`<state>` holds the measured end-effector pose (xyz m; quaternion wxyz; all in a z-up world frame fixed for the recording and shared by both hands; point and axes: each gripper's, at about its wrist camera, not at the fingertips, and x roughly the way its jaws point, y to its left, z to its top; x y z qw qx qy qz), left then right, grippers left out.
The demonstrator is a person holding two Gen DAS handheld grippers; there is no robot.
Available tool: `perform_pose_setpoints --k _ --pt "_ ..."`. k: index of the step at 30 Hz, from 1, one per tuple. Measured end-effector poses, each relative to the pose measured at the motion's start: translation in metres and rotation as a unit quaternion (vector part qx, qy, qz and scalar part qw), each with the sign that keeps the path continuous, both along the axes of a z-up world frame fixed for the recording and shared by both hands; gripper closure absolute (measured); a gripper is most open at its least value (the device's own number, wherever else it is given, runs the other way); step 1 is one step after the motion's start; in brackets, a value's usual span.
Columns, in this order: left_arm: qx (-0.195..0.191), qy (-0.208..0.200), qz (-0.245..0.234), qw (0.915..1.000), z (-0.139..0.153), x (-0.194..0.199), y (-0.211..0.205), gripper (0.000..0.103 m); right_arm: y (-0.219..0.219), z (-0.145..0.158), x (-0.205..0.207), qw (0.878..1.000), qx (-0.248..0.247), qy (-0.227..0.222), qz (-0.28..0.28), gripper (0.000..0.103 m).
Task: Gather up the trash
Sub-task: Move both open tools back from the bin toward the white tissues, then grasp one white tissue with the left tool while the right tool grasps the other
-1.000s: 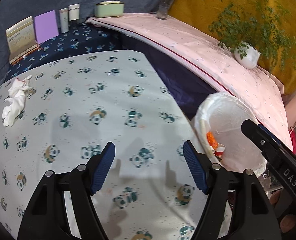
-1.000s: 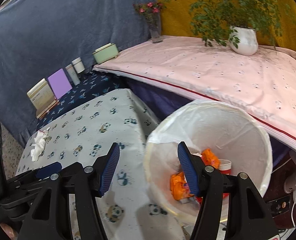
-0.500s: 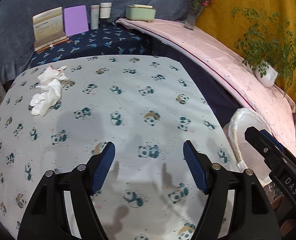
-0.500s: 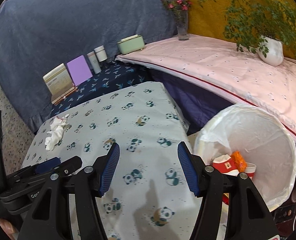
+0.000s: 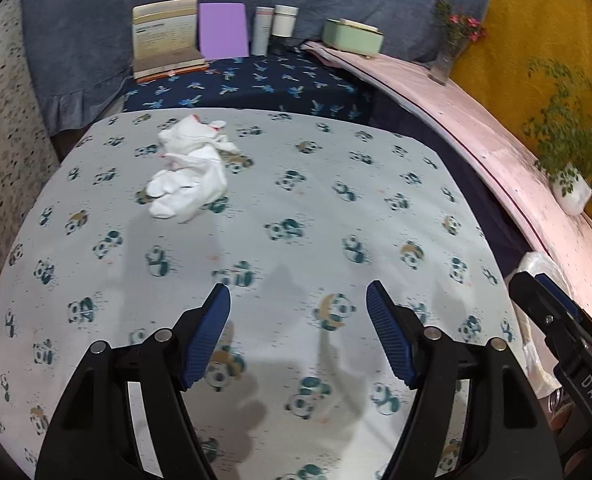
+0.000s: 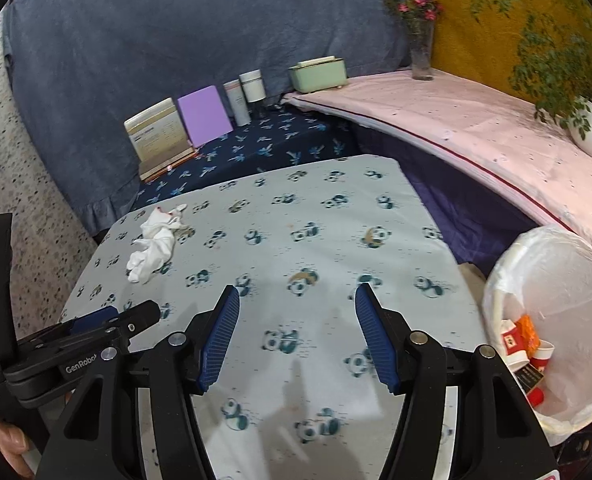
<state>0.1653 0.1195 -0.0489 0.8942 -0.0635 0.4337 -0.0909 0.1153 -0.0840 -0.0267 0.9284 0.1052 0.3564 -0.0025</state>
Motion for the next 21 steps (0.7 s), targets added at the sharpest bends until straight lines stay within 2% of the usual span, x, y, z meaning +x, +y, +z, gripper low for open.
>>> perform_pose_setpoints --k 10,14,21 --pt "0.006 0.005 0.042 0.9991 -0.008 0.020 0.049 0.036 0.048 -0.008 0.025 0.999 -0.004 0.011 0.044 0.044" --pt "0.011 0.002 0.056 0.9984 -0.010 0.031 0.061 0.024 0.061 -0.012 0.040 0.998 -0.005 0.015 0.056 0.044" --pt "0.018 0.010 0.061 0.9979 -0.022 0.065 0.069 0.023 0.078 -0.024 0.079 0.997 0.000 0.022 0.070 0.044"
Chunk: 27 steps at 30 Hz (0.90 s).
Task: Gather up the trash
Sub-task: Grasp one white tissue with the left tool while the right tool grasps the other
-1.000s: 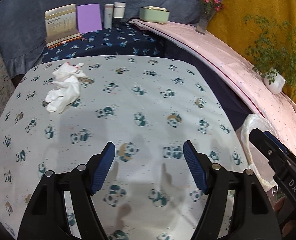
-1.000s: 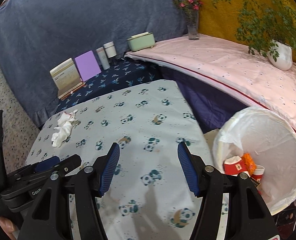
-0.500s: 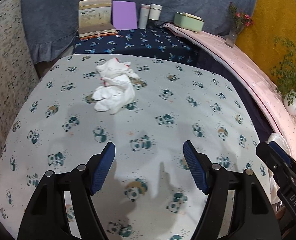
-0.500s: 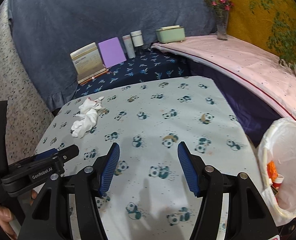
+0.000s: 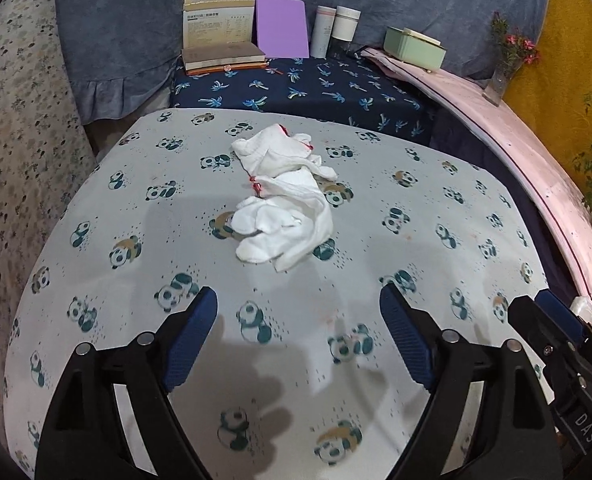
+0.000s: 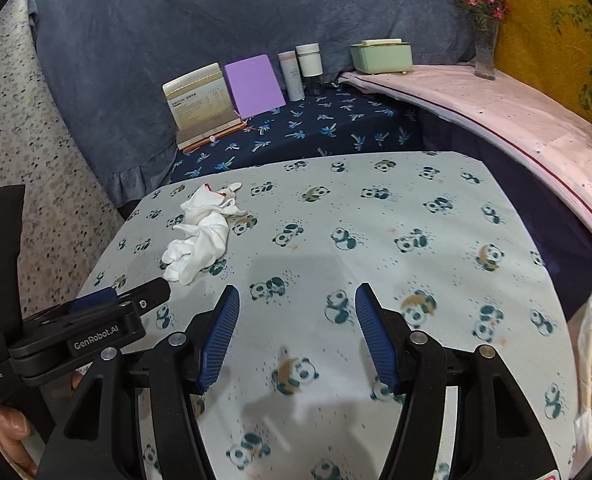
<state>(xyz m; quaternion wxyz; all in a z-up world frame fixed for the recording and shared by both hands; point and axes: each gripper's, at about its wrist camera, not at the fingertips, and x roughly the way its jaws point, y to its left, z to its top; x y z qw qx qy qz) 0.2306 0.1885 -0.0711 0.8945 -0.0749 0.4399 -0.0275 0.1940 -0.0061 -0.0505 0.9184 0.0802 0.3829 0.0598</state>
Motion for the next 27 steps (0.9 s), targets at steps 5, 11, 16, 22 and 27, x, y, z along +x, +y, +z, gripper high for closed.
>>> perform_pose_setpoints --k 5,11,16,22,27 --pt "0.002 0.012 0.006 0.9999 -0.017 0.032 0.001 0.020 0.007 -0.010 0.032 1.000 0.004 0.005 0.005 0.044" --pt "-0.005 0.025 0.016 0.9995 -0.036 0.066 0.005 0.023 0.012 -0.022 0.063 1.000 0.009 0.012 0.009 0.044" --pt "-0.026 0.040 0.011 0.9988 -0.046 0.072 0.013 0.078 0.025 -0.031 0.082 1.000 0.008 0.019 0.020 0.044" --pt "-0.031 0.022 0.014 0.9992 -0.036 0.051 0.031 0.095 0.056 -0.032 0.101 0.999 0.011 0.015 0.049 0.044" --pt "-0.033 0.013 0.058 0.9977 -0.028 0.036 0.066 0.095 0.084 -0.032 0.123 0.997 0.021 0.016 0.068 0.044"
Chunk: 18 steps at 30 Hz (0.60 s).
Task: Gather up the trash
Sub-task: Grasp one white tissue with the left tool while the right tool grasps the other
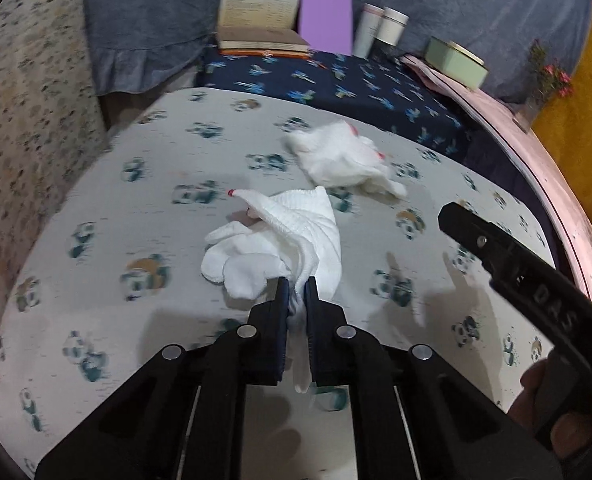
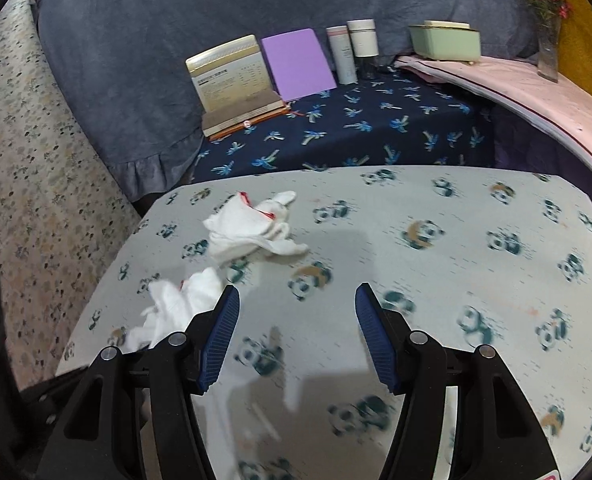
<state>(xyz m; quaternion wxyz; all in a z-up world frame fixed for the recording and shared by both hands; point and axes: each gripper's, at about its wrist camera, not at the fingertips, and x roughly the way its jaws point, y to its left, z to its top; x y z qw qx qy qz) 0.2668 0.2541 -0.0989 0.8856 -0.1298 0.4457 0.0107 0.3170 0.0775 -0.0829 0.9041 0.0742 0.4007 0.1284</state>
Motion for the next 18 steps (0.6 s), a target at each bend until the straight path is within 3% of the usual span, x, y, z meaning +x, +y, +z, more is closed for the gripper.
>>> perform_pose_setpoints --k 6,8,10,14,16,18 --pt "-0.012 -0.002 0.053 0.9985 0.002 0.009 0.044 0.095 0.030 -0.004 0.025 1.000 -0.004 0.000 0.016 0.044" --pt "-0.021 0.003 0.057 0.9981 -0.002 0.012 0.050 0.095 0.037 -0.004 0.035 1.000 -0.001 -0.004 0.012 0.043" --pt "-0.027 0.009 0.058 0.9979 -0.008 0.013 0.053 0.095 0.044 -0.007 0.049 1.000 -0.001 -0.005 0.003 0.034" --pt "-0.030 0.017 0.053 0.9980 -0.018 0.013 0.053 0.095 0.056 -0.019 0.076 1.000 0.001 0.010 -0.003 0.033" --pt "-0.029 0.017 0.051 0.9981 -0.020 0.012 0.052 0.095 0.063 -0.031 0.088 0.999 -0.002 0.035 0.000 0.045" --pt "-0.023 0.015 0.048 0.9985 -0.021 0.011 0.050 0.095 0.065 -0.041 0.091 0.998 -0.003 0.055 0.005 0.074"
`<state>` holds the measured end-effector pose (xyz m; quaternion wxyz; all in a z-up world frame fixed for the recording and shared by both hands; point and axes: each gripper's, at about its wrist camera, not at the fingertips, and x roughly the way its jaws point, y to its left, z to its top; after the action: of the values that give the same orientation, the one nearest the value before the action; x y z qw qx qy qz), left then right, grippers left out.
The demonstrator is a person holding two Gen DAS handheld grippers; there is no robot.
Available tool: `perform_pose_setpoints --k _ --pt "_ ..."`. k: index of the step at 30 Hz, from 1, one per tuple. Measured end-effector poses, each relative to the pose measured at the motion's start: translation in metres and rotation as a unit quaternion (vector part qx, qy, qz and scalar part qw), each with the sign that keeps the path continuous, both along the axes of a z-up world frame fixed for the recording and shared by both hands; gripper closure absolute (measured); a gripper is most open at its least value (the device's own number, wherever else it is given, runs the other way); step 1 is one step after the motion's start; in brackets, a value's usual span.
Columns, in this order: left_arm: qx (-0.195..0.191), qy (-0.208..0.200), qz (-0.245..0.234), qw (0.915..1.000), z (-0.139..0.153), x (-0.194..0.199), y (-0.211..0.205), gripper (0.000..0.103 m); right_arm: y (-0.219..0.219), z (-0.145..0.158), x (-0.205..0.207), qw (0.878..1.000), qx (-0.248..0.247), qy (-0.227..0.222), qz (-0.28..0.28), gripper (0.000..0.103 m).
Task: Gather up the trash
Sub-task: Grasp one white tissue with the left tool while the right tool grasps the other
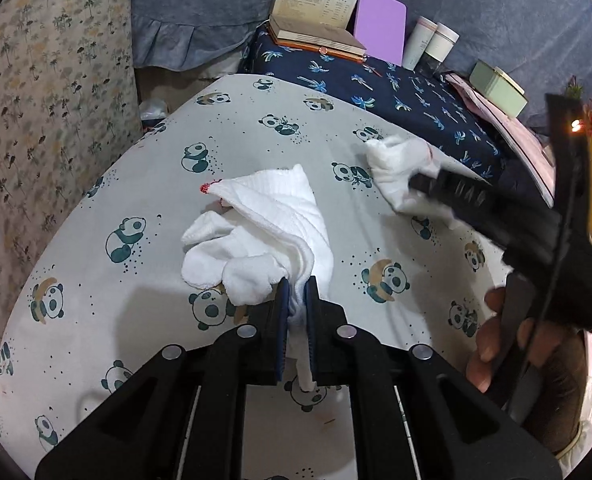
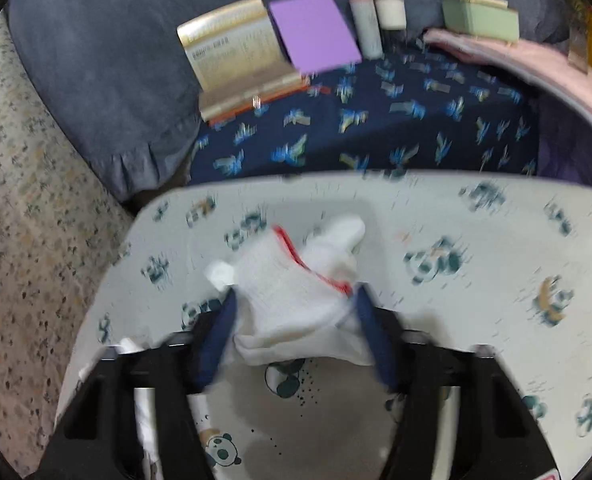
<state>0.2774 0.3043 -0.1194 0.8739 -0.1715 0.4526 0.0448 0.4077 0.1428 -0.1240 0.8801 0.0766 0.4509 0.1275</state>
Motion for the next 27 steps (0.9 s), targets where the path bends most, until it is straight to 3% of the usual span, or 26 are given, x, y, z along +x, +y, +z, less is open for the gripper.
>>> perform_pose_setpoints --k 3,6,17,27 --pt "0.002 0.001 -0.007 1.0000 0.000 -0.003 -0.003 0.095 -0.001 -0.005 -0.015 1.000 -0.021 -0.006 0.003 0.086" --pt "-0.003 0.003 -0.013 0.9999 0.002 -0.009 -0.008 0.095 -0.010 -0.003 -0.034 1.000 -0.025 -0.001 0.007 0.090" --pt "-0.004 0.015 -0.084 0.9963 0.008 -0.060 -0.079 0.095 -0.083 0.006 -0.153 0.999 -0.026 0.025 -0.034 0.091" --pt "0.003 0.030 -0.174 0.9842 0.007 -0.126 -0.169 0.095 -0.162 0.009 -0.281 0.995 -0.025 0.038 -0.085 0.091"
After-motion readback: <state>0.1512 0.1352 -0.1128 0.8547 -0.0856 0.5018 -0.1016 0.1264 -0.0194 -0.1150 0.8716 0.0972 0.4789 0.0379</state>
